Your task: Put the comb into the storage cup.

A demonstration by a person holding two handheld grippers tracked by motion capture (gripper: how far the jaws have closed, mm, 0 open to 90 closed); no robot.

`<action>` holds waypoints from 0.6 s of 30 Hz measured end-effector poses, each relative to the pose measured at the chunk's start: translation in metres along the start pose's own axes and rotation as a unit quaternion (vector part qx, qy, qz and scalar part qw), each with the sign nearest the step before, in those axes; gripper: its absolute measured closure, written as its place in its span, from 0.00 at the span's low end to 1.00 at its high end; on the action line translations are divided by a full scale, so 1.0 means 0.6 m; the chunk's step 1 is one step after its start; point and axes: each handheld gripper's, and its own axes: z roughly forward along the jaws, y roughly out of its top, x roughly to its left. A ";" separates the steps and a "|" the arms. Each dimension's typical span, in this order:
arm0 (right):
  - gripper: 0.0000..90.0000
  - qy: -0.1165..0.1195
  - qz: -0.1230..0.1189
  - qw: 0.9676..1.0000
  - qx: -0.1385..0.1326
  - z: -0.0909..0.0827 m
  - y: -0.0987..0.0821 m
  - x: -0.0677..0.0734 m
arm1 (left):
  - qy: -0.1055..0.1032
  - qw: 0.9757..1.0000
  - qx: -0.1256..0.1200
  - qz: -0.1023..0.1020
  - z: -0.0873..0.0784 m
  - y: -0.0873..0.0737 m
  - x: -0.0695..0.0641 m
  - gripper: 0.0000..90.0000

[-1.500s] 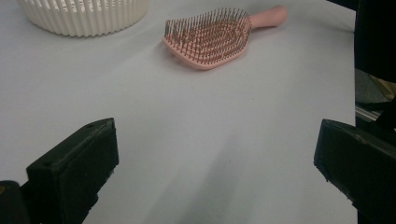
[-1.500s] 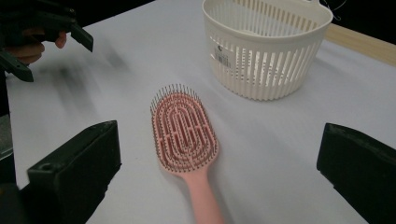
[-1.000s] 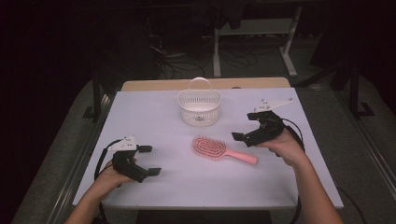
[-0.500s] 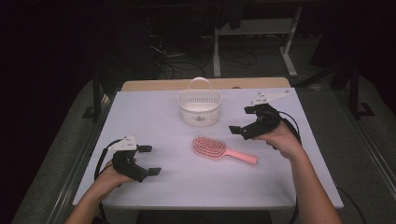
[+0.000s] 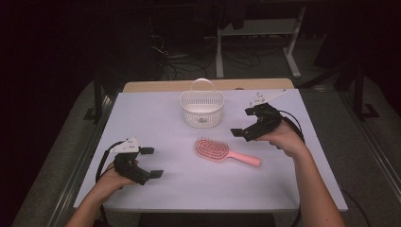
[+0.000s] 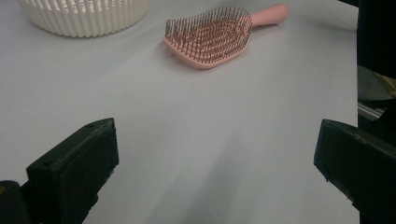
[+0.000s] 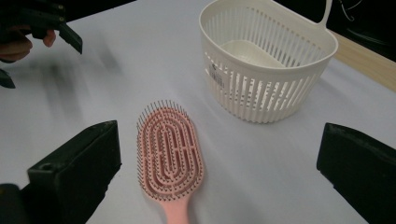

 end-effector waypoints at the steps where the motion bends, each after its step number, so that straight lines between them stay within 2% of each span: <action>1: 0.00 0.002 -0.003 1.000 0.005 0.001 0.000 0.001 | 0.000 1.000 -0.001 -0.001 0.000 0.000 0.000 0.00; 18: 0.00 0.009 -0.028 0.998 0.047 -0.002 0.001 0.011 | 0.000 1.000 0.002 0.000 -0.001 -0.001 -0.002 0.00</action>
